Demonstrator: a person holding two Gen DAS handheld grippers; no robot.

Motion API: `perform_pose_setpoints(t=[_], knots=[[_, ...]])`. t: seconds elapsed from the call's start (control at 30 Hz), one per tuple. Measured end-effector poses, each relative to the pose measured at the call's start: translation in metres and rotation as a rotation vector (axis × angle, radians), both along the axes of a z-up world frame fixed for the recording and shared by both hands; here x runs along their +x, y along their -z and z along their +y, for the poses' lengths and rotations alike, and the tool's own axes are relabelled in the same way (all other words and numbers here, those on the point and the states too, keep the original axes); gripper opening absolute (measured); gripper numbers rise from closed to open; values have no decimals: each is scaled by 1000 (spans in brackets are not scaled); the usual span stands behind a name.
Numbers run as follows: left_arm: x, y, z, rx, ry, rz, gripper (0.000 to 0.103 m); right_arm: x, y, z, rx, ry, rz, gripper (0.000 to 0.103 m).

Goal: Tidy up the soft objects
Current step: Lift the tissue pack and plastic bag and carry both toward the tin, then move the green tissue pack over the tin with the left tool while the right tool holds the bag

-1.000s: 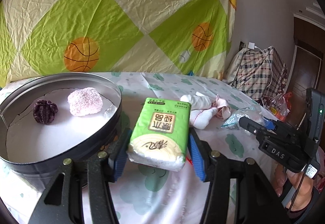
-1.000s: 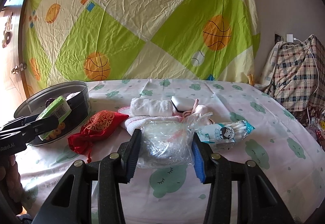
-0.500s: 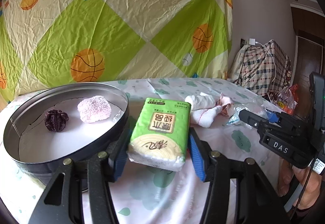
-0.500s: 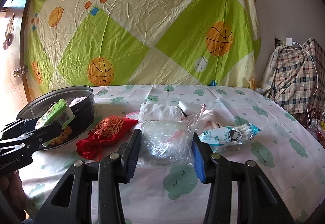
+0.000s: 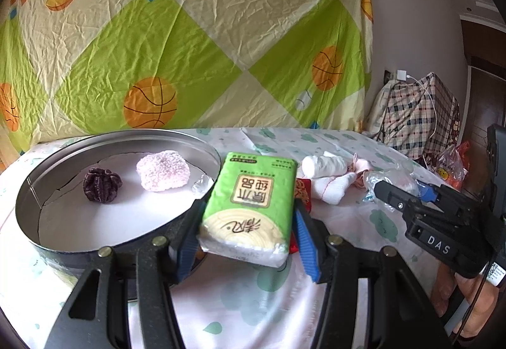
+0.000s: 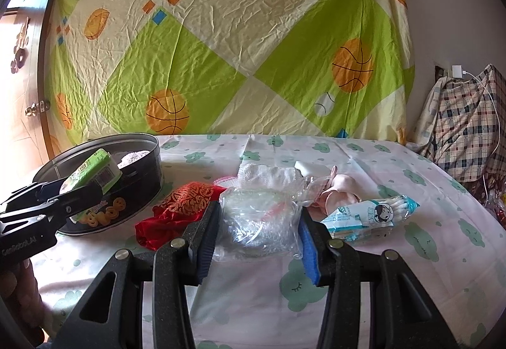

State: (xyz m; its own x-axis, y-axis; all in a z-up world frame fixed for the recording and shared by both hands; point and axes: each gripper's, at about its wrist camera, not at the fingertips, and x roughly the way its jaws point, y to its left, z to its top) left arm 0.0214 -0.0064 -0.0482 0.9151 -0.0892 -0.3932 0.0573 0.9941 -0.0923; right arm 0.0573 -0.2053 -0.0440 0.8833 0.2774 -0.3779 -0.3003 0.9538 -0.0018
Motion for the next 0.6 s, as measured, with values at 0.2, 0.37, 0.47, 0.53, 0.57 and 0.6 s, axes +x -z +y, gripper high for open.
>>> perform_pose_setpoints(t=[0.2, 0.37, 0.47, 0.53, 0.57, 0.6], knots=[[-5, 0, 7, -10, -28, -20, 54, -6, 0, 9, 0, -15, -22, 49], [-10, -1, 11, -5, -46, -47, 54, -10, -1, 16, -1, -28, -37, 49], [-12, -1, 12, 2, -56, -62, 54, -12, -1, 19, 1, -30, -42, 49], [-14, -2, 14, 3, -64, -73, 54, -13, -1, 21, 1, -33, -46, 49], [-15, -2, 15, 4, -67, -76, 54, -14, -1, 22, 1, -35, -48, 49], [-15, -2, 16, 4, -70, -78, 54, -15, -1, 23, 1, -37, -49, 49]])
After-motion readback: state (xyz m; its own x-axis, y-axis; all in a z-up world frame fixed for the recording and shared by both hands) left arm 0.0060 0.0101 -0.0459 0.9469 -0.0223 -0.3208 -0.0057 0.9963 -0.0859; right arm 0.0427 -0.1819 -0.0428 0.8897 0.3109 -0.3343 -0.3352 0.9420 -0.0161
